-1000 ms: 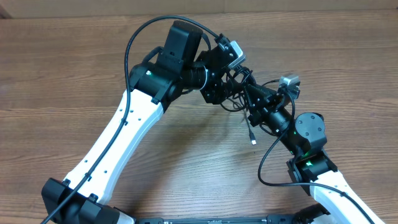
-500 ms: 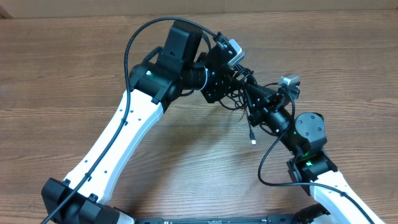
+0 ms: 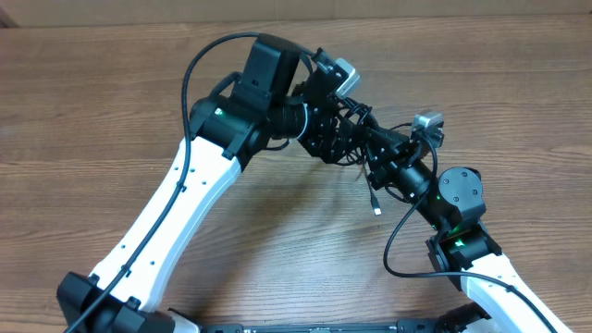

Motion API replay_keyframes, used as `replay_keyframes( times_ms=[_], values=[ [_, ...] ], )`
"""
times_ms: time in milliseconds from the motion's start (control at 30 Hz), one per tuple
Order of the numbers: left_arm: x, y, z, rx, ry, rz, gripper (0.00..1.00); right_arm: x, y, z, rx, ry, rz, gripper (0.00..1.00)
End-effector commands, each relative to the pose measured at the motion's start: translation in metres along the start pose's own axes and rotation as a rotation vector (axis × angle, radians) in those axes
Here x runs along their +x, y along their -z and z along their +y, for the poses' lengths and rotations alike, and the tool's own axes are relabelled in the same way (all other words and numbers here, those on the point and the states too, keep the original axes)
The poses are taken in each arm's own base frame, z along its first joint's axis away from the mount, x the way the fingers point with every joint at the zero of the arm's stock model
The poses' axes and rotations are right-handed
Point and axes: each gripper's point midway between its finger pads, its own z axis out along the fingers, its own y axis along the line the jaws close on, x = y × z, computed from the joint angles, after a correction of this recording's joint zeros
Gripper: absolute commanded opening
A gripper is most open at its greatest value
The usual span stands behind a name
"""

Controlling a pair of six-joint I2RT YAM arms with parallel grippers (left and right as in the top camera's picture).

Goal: Untangle cables

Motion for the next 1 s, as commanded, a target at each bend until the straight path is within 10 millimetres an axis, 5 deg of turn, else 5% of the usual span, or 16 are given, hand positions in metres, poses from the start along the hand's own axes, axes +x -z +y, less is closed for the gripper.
replay_keyframes(
  times_ms=[0, 133, 367, 967],
  values=[
    [-0.014, 0.022, 0.010, -0.149, -0.014, -0.043, 0.97, -0.009, 0.001, 0.009, -0.029, 0.009, -0.022, 0.07],
    [-0.015, 0.033, 0.014, -0.206, 0.014, -0.059, 1.00, -0.009, 0.001, 0.009, -0.029, 0.009, -0.022, 0.07],
    [-0.022, 0.050, -0.010, -0.135, 0.001, -0.101, 1.00, -0.009, 0.001, 0.009, -0.029, 0.009, -0.022, 0.07],
    [-0.003, 0.035, -0.026, -0.020, 0.006, -0.015, 0.98, -0.009, 0.001, 0.009, -0.029, 0.009, -0.022, 0.07]
  ],
)
